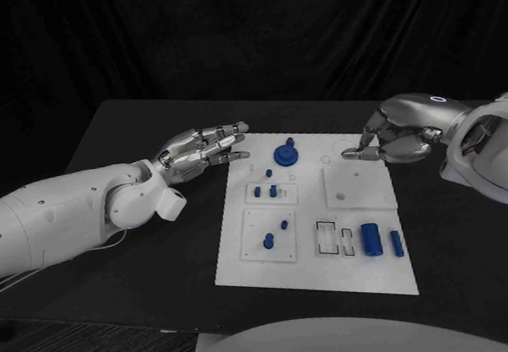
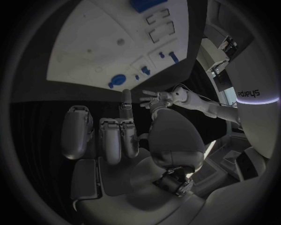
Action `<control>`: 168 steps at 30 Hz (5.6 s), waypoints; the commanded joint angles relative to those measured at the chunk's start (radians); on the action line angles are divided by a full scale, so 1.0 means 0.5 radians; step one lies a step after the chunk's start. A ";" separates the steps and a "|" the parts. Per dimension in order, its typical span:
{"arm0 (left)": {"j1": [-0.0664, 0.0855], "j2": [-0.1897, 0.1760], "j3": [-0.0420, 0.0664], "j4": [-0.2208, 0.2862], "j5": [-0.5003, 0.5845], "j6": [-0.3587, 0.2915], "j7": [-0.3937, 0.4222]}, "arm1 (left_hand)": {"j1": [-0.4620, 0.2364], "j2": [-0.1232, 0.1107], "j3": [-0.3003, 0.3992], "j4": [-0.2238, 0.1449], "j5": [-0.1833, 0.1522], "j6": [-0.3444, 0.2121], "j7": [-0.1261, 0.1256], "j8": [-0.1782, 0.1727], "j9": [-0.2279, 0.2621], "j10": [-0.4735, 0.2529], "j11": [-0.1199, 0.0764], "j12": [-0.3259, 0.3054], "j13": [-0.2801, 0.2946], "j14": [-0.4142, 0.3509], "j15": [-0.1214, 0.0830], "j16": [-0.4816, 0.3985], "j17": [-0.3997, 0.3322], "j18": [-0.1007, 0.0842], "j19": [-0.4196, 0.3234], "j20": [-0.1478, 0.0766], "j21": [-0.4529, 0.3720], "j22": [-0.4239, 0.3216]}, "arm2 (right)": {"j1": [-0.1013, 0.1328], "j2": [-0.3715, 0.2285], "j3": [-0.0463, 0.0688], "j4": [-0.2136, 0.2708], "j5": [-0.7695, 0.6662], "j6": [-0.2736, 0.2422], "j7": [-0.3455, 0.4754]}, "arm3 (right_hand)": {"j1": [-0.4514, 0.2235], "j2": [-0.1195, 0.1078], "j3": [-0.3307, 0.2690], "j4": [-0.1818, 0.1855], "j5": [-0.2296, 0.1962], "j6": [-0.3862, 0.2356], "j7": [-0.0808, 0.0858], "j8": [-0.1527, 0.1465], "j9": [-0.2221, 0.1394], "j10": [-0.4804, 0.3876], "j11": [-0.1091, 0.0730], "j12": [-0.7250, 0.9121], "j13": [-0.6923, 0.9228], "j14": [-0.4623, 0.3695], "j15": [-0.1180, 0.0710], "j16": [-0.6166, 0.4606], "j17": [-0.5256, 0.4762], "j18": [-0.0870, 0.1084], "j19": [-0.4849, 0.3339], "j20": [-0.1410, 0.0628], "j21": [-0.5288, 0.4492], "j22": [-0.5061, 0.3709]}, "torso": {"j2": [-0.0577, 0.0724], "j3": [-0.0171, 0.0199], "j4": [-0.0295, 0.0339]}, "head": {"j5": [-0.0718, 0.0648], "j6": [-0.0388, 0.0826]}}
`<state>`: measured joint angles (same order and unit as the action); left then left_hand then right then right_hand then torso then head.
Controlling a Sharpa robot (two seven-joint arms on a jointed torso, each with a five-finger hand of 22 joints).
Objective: Assemble the parts on the task board
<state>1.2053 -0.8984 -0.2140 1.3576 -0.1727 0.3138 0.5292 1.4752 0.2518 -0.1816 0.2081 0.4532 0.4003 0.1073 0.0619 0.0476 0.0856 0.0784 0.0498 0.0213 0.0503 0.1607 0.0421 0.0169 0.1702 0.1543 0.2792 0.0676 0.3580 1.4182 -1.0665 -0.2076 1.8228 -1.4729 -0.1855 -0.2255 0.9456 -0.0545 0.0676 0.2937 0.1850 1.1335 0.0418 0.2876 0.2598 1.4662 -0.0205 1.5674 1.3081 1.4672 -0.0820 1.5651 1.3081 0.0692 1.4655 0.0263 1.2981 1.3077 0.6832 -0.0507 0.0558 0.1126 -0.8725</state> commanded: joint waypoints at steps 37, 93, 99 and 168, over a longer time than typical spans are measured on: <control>-0.007 -0.012 0.002 0.004 0.011 0.024 0.021 | 0.004 0.012 0.003 -0.002 0.007 0.015 0.003 0.014 0.002 0.007 0.008 0.009 0.003 0.005 0.004 0.012 0.002 0.020 0.013 0.004 0.012 -0.006 | -0.238 -0.029 -0.002 0.054 0.437 0.651 -0.743 | 0.001 -0.052 -0.034 -0.014 -0.019 0.244 -0.075 0.024 0.190 0.209 -0.074 0.007 0.525 0.207 -0.084 0.011 0.525 -0.061 0.100 -0.073 0.191 0.427 | -0.001 -0.0005 -0.002 | -0.114 0.000; -0.048 -0.016 0.002 -0.003 0.011 0.048 -0.014 | -0.004 0.018 0.004 0.005 0.003 0.005 0.008 0.012 0.000 0.007 0.015 0.010 0.003 0.004 0.006 0.012 0.002 0.019 0.011 0.006 0.011 -0.013 | -0.426 0.095 -0.001 0.034 0.964 0.186 -0.726 | 0.344 -0.005 0.423 -0.545 1.368 -0.430 -0.038 0.396 1.114 0.209 -0.056 0.007 0.525 0.184 -0.049 -0.054 0.412 -0.055 0.075 -0.041 0.204 0.416 | 0.001 -0.0002 0.000 | -0.146 0.000; -0.049 -0.019 0.002 -0.002 0.011 0.045 -0.014 | -0.004 0.019 0.004 0.005 0.003 0.005 0.008 0.013 0.000 0.008 0.016 0.011 0.004 0.005 0.006 0.013 0.002 0.019 0.012 0.006 0.011 -0.011 | -0.367 0.068 -0.001 0.091 1.221 0.101 -0.702 | 0.285 -0.007 0.452 -0.545 1.355 -0.426 -0.039 0.405 1.129 0.209 -0.057 0.007 0.525 0.183 -0.050 -0.057 0.407 -0.054 0.073 -0.043 0.200 0.414 | 0.001 0.0002 -0.007 | -0.143 0.000; -0.053 -0.001 0.002 -0.025 0.011 0.076 -0.024 | -0.014 0.024 0.005 0.011 -0.003 -0.004 0.015 0.012 -0.001 0.029 0.028 0.025 0.009 0.005 0.012 0.014 0.002 0.019 0.011 0.010 0.011 -0.019 | -0.412 0.305 -0.001 -0.071 1.562 0.359 -0.767 | -0.098 -0.033 0.055 -0.305 -0.238 -0.516 0.028 0.280 1.036 0.209 0.003 0.007 0.525 0.169 0.001 -0.092 0.336 -0.033 0.037 0.006 0.107 0.385 | -0.001 -0.0015 -0.002 | -0.111 0.000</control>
<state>1.1805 -0.9008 -0.2139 1.3442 -0.1727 0.3356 0.5087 1.4709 0.2561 -0.1816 0.2081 0.4532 0.4003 0.1073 0.0619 0.0473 0.0949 0.0877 0.0570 0.0248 0.0503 0.1607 0.0461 0.0169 0.1702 0.1579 0.2828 0.0676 0.3498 1.2174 -0.9150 -0.2059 1.7837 -0.6888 -0.0262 -0.5995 0.9062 -0.0697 0.0993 0.1406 0.0680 0.8791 0.0497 0.4221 0.7787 1.4660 -0.0236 1.5672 1.3073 1.4678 -0.0883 1.5217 1.3073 0.0390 1.4651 0.0199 1.3550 1.3074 0.6821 -0.0518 0.0550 0.0559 -0.8725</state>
